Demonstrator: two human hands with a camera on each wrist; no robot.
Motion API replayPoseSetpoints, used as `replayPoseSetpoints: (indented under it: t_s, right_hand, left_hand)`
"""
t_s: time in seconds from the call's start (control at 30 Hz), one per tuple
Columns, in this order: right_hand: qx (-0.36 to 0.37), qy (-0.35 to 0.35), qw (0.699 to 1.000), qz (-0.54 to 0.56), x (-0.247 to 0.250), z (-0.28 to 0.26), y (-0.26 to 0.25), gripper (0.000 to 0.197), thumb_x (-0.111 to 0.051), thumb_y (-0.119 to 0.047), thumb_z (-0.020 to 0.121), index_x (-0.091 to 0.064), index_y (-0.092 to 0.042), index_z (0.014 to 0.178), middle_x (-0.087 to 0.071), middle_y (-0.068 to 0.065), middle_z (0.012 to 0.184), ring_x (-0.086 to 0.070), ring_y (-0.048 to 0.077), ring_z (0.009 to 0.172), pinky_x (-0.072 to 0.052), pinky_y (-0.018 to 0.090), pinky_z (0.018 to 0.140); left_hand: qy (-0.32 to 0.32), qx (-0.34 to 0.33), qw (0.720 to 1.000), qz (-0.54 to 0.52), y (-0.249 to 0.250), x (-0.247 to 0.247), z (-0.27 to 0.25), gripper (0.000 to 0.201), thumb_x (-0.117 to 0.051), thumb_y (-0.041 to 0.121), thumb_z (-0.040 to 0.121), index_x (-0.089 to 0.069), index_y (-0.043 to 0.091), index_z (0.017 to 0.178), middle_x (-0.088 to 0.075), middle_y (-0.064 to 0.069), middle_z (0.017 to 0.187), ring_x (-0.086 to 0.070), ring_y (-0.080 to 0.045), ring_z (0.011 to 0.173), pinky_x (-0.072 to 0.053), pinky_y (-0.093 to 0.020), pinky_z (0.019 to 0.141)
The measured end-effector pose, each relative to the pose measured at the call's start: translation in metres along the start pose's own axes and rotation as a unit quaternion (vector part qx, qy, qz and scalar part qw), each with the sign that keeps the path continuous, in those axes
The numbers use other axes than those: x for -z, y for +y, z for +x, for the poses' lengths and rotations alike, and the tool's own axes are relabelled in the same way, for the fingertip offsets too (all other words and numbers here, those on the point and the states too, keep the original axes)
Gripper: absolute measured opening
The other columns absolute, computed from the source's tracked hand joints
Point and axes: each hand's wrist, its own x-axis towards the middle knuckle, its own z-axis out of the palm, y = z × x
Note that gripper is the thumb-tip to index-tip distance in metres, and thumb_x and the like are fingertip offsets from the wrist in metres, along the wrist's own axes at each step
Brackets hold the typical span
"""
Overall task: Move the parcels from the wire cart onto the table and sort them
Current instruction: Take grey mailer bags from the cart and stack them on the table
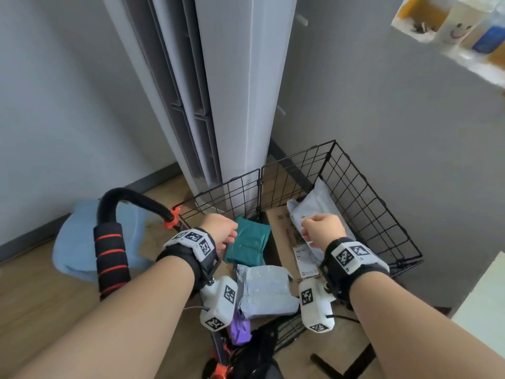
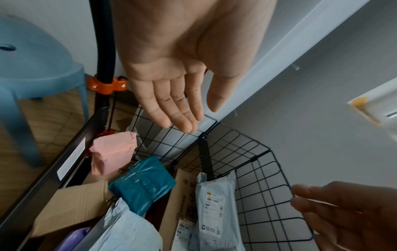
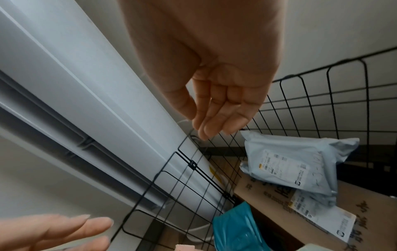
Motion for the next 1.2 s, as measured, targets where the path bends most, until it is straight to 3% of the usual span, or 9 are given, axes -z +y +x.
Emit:
replayPoseSetpoints:
  t_s: [0.37,0.43,0.53,0.7,0.83,0.93,1.07,1.13,1.2]
  right_hand:
    - [-0.095,-0.09,0.991,-0.035,-0.091,0.099,0.073,0.019,-0.055,-0.013,0.085,-0.067,-0.011,0.07,-0.069,0.006,0.066,-0.063,0.022,0.064,-0.056,0.035,0.07]
    - [-0.108,-0.108,0.987,-0.046,-0.111,0.109,0.089,0.018,-0.055,-0.013,0.085,-0.066,-0.01,0.07,-0.07,0.008,0.07,-0.063,0.024,0.066,-0.055,0.035,0.07]
    - [-0.118,-0.127,0.983,-0.052,-0.138,0.122,0.108,0.023,-0.054,-0.013,0.087,-0.062,-0.013,0.066,-0.067,0.007,0.068,-0.06,0.023,0.065,-0.052,0.034,0.066]
    - [-0.097,-0.16,0.977,-0.101,-0.178,0.137,0.127,0.016,-0.055,-0.021,0.079,-0.066,-0.016,0.068,-0.071,0.009,0.076,-0.065,0.026,0.072,-0.058,0.043,0.078]
    - [-0.071,-0.167,0.974,-0.134,-0.209,0.149,0.128,0.014,-0.057,-0.015,0.085,-0.069,-0.013,0.091,-0.065,0.006,0.079,-0.06,0.024,0.074,-0.058,0.039,0.079]
    - [-0.057,-0.197,0.968,-0.146,-0.228,0.157,0.128,0.026,-0.059,-0.014,0.085,-0.067,-0.012,0.11,-0.066,0.005,0.094,-0.063,0.024,0.087,-0.054,0.037,0.087]
    - [-0.034,-0.246,0.954,-0.171,-0.244,0.164,0.131,0.047,-0.06,-0.014,0.083,-0.056,-0.013,0.13,-0.062,0.009,0.123,-0.065,0.031,0.102,-0.053,0.044,0.091]
    - [-0.025,-0.264,0.946,-0.184,-0.246,0.167,0.133,0.05,-0.057,-0.013,0.085,-0.052,-0.013,0.134,-0.061,0.01,0.125,-0.067,0.032,0.095,-0.056,0.043,0.086]
    - [-0.035,-0.287,0.94,-0.184,-0.245,0.167,0.138,0.051,-0.054,-0.01,0.086,-0.049,-0.013,0.137,-0.062,0.011,0.121,-0.068,0.029,0.081,-0.058,0.037,0.076]
  left_hand:
    - [-0.021,0.125,0.991,-0.053,-0.07,-0.046,0.116,0.011,-0.051,0.016,0.096,-0.053,0.01,0.105,-0.062,-0.007,0.092,-0.054,-0.011,0.065,-0.046,-0.026,0.068]
    - [-0.037,0.144,0.987,-0.058,-0.088,-0.054,0.133,0.007,-0.049,0.014,0.097,-0.054,0.01,0.096,-0.06,-0.007,0.091,-0.053,-0.012,0.066,-0.045,-0.028,0.073]
    - [-0.036,0.163,0.983,-0.074,-0.112,-0.061,0.156,0.018,-0.049,0.009,0.097,-0.052,0.012,0.079,-0.054,-0.004,0.074,-0.054,-0.012,0.055,-0.044,-0.022,0.055]
    - [-0.029,0.189,0.979,-0.076,-0.155,-0.067,0.188,0.002,-0.054,0.014,0.094,-0.055,0.012,0.095,-0.057,-0.003,0.077,-0.054,-0.013,0.064,-0.045,-0.023,0.063]
    - [-0.014,0.198,0.977,-0.072,-0.177,-0.07,0.215,0.022,-0.058,0.012,0.088,-0.049,0.018,0.069,-0.05,-0.003,0.068,-0.05,-0.02,0.065,-0.041,-0.028,0.062]
    - [-0.002,0.186,0.982,-0.035,-0.185,-0.076,0.235,0.025,-0.059,0.018,0.083,-0.046,0.025,0.062,-0.047,0.006,0.067,-0.051,-0.02,0.073,-0.046,-0.036,0.078]
    - [-0.028,0.168,0.984,-0.057,-0.181,-0.092,0.248,0.028,-0.047,0.005,0.096,-0.049,0.02,0.073,-0.044,0.002,0.073,-0.046,-0.014,0.068,-0.045,-0.028,0.073]
    - [-0.033,0.15,0.988,-0.032,-0.184,-0.098,0.253,0.016,-0.05,0.001,0.093,-0.061,0.011,0.098,-0.054,-0.003,0.083,-0.054,-0.021,0.081,-0.045,-0.03,0.08]
    - [-0.045,0.139,0.989,-0.008,-0.194,-0.102,0.26,0.04,-0.055,-0.001,0.088,-0.058,0.01,0.126,-0.062,-0.007,0.107,-0.06,-0.03,0.102,-0.047,-0.036,0.093]
